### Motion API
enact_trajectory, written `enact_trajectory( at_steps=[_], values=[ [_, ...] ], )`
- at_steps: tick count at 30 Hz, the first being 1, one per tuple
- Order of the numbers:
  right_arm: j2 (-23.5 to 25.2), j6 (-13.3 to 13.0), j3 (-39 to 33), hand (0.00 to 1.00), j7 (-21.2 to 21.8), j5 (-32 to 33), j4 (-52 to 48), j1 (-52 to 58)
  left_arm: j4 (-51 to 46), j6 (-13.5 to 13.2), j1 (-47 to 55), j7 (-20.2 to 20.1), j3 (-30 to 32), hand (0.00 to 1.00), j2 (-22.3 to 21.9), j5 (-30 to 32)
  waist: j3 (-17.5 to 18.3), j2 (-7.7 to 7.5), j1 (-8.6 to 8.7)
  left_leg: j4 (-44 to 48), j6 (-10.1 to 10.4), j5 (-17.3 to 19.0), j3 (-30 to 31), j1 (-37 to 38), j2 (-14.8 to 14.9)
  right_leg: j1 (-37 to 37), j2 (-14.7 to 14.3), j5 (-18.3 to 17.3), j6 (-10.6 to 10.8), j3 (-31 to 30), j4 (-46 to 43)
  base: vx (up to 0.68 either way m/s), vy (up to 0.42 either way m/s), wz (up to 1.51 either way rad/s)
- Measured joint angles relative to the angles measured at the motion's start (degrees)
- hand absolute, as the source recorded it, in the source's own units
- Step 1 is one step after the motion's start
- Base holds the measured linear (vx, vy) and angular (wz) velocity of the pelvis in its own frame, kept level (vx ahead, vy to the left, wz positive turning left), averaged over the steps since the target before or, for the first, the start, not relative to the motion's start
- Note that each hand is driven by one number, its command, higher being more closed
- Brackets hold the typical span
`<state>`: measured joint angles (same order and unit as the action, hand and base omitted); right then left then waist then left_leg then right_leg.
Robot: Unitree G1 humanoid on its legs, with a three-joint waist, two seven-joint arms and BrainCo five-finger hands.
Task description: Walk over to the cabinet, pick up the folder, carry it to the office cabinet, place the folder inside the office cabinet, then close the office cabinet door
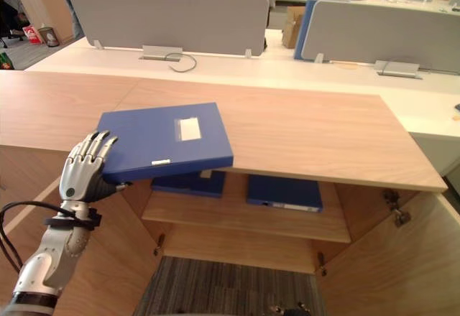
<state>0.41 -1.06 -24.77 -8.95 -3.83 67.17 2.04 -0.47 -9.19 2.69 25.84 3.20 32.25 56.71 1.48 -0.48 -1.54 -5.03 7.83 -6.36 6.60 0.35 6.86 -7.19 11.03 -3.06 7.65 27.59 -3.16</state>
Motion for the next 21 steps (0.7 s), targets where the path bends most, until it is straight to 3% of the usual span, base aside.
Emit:
enact_trajectory(
  at_steps=[3,4,16,21],
  values=[
    [-0.01,0.00,-0.01,0.00,0.01,-0.27,0.00,0.01,0.16,-0.51,-0.05,-0.17,-0.45,0.00,0.99,0.14,0.02,0.05,0.11,0.01,0.00,0.00,0.01,0.12,0.00,-0.06,-0.04,0.04,-0.02,0.00,0.11,0.00,0.000,0.00],
    [-0.02,0.00,-0.01,0.00,0.01,-0.72,0.00,0.02,1.01,-0.85,-0.29,-0.50,-0.97,1.00,1.68,0.31,-0.01,0.11,0.11,0.01,0.00,0.00,0.01,0.28,0.00,-0.12,-0.06,0.06,-0.03,0.00,0.22,0.00,0.000,0.00],
    [-0.56,0.01,0.11,0.00,1.02,-1.87,-0.02,0.18,9.28,-2.16,-4.69,-1.04,-2.52,1.00,3.67,3.15,0.89,1.33,0.35,-0.21,-0.05,0.15,0.05,1.16,0.00,-1.37,-0.18,0.09,-0.08,0.01,0.60,0.00,0.000,0.00],
    [-1.00,0.03,0.19,0.00,1.40,-1.87,-0.01,0.01,11.86,-0.93,-6.30,-1.03,-2.85,1.00,4.53,4.03,0.81,1.37,0.79,-0.24,-0.12,0.52,0.02,1.74,0.05,-1.75,-0.23,-0.01,-0.16,0.00,0.78,0.00,0.000,0.00]
  ],
)
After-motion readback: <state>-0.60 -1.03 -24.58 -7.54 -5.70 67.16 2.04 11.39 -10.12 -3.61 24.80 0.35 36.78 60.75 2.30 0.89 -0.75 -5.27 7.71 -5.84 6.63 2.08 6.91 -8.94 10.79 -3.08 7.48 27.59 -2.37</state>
